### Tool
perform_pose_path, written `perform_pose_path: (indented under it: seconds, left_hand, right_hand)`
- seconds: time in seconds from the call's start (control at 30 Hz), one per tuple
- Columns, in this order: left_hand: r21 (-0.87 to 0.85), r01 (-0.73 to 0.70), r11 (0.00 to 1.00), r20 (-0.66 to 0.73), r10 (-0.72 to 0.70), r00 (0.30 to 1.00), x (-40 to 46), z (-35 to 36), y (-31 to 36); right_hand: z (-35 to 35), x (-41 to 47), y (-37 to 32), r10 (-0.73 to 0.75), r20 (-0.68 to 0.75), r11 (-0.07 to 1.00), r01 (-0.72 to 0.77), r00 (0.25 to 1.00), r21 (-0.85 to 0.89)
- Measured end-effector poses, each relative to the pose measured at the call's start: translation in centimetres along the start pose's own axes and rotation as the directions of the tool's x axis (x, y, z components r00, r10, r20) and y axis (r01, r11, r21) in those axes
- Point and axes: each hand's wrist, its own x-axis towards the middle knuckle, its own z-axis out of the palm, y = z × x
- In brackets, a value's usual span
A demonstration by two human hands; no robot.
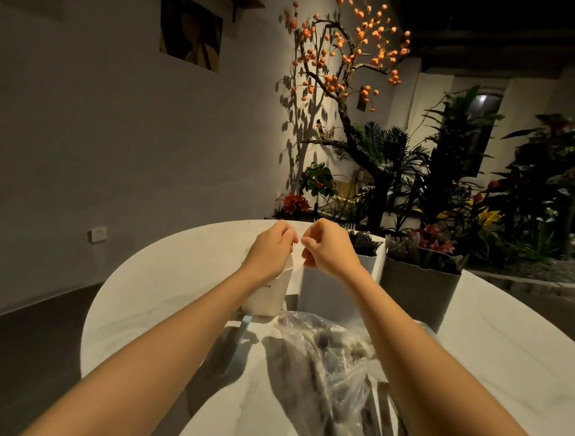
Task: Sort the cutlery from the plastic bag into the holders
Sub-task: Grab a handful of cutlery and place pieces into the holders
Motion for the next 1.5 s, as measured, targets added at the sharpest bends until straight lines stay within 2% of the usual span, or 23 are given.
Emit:
perform_pose_path:
  seconds: [0.27, 0.67, 0.9, 1.03, 1.13, 1.17, 1.23, 1.3, 1.4, 1.5]
  left_hand:
    - [-0.024, -0.061, 0.998, 0.11, 0.063, 0.992, -4.0, 3.4, 3.2]
    - [-0.076, -0.051, 0.996, 0.203, 0.066, 0.977, -9.1, 6.1, 5.5]
    - [-0.007, -0.032, 0.999, 0.268, 0.033, 0.963, -11.6, 7.7, 5.0]
    - [0.07, 0.011, 0.997, 0.401, -0.039, 0.915, -12.7, 8.5, 4.3]
    - [0.09, 0.018, 0.996, 0.498, -0.061, 0.865, -13.5, 8.8, 3.5]
    - [0.126, -0.003, 0.992, 0.498, -0.06, 0.865, -13.6, 9.0, 3.1]
    - [0.303, -0.063, 0.951, 0.444, -0.083, 0.892, -13.6, 9.3, 2.3]
    - [0.444, -0.066, 0.894, 0.38, -0.121, 0.917, -13.9, 9.4, 2.0]
    - [0.463, 0.011, 0.886, 0.369, -0.204, 0.907, -14.1, 9.3, 1.5]
    - [0.364, 0.091, 0.927, 0.36, -0.23, 0.904, -14.1, 9.4, 0.8]
  right_hand:
    - [-3.7, -4.7, 1.8, 0.033, -0.033, 0.995, -0.036, 0.999, -0.095]
    - [-6.4, -10.9, 3.8, 0.126, -0.073, 0.99, -0.13, 0.989, -0.049]
    - [-6.6, -13.6, 5.5, 0.229, -0.006, 0.97, -0.228, 0.973, -0.088]
    - [-6.4, -14.7, 6.5, 0.357, 0.097, 0.923, -0.335, 0.929, -0.192]
    - [-6.0, -15.2, 7.5, 0.432, 0.108, 0.878, -0.39, 0.895, -0.279]
    - [-5.8, -15.2, 7.9, 0.443, 0.096, 0.863, -0.396, 0.891, -0.313]
    - [-5.5, -15.5, 8.4, 0.441, 0.037, 0.815, -0.383, 0.897, -0.434]
    - [-5.4, -16.3, 8.6, 0.434, -0.031, 0.721, -0.367, 0.9, -0.588]
    - [-4.9, -16.8, 9.4, 0.434, -0.077, 0.629, -0.363, 0.898, -0.688]
    - [-4.2, -16.7, 10.1, 0.463, -0.031, 0.653, -0.365, 0.886, -0.663]
